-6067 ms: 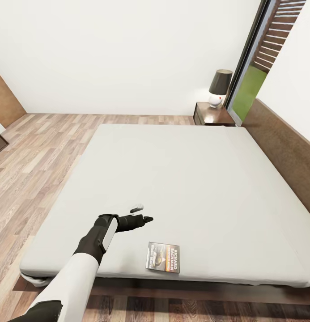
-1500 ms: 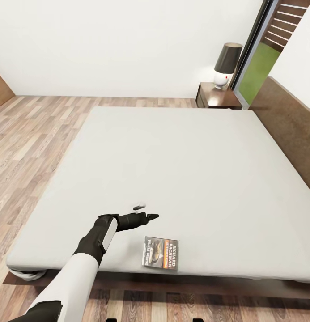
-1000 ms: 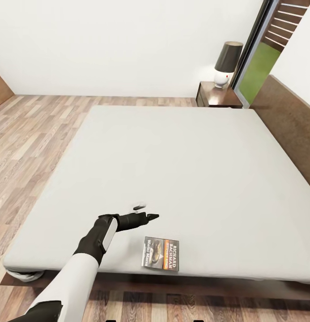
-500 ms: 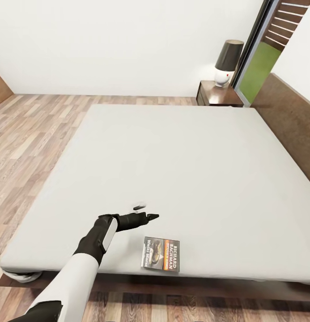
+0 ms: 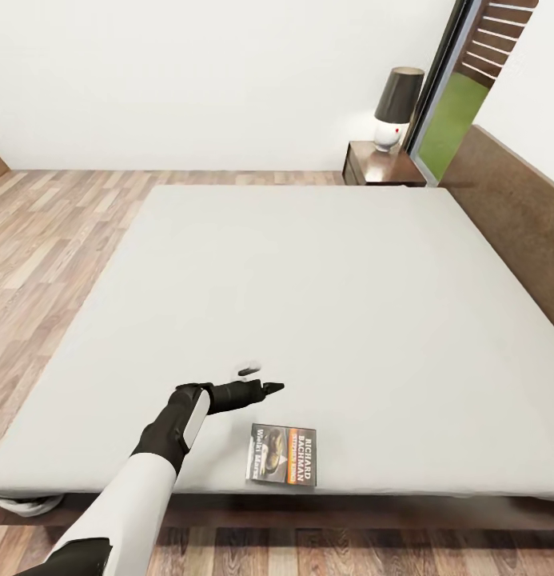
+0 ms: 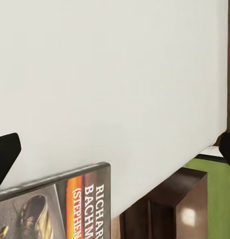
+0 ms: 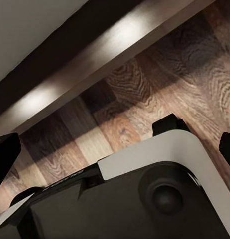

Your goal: In the bedroom, move the book from the bed onto either nightstand, and place the two sandals side by side next to the bed.

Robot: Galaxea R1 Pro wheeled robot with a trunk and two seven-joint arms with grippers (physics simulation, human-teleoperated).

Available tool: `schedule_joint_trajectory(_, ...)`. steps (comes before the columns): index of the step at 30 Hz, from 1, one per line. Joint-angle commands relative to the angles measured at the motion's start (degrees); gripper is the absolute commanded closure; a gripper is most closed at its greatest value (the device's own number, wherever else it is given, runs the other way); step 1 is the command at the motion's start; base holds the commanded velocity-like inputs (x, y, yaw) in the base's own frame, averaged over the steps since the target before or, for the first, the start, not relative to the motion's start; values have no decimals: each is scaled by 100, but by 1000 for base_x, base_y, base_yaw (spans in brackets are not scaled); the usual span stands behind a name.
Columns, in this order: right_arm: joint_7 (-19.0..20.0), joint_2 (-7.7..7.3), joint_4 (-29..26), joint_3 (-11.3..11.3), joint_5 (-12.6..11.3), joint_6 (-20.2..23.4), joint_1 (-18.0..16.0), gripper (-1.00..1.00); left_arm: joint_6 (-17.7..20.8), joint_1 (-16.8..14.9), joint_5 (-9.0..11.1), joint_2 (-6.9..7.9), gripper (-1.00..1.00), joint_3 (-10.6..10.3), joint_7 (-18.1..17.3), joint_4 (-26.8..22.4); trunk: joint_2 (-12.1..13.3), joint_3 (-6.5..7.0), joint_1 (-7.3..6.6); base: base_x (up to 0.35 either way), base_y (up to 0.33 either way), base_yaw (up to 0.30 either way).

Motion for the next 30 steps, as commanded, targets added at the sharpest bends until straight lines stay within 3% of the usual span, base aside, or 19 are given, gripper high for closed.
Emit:
schedule_joint_trajectory(1, 32, -4, 19, -46, 18, -21, -6, -100, 49, -3, 29, -6, -100, 26, -5, -1, -44, -22, 23, 0, 0, -12)
schedule_joint_trajectory(30, 32, -4, 19, -46, 18, -21, -6, -100, 49, -3, 36, -6, -100, 27, -8, -1, -1207, -543, 660, 0, 0, -1)
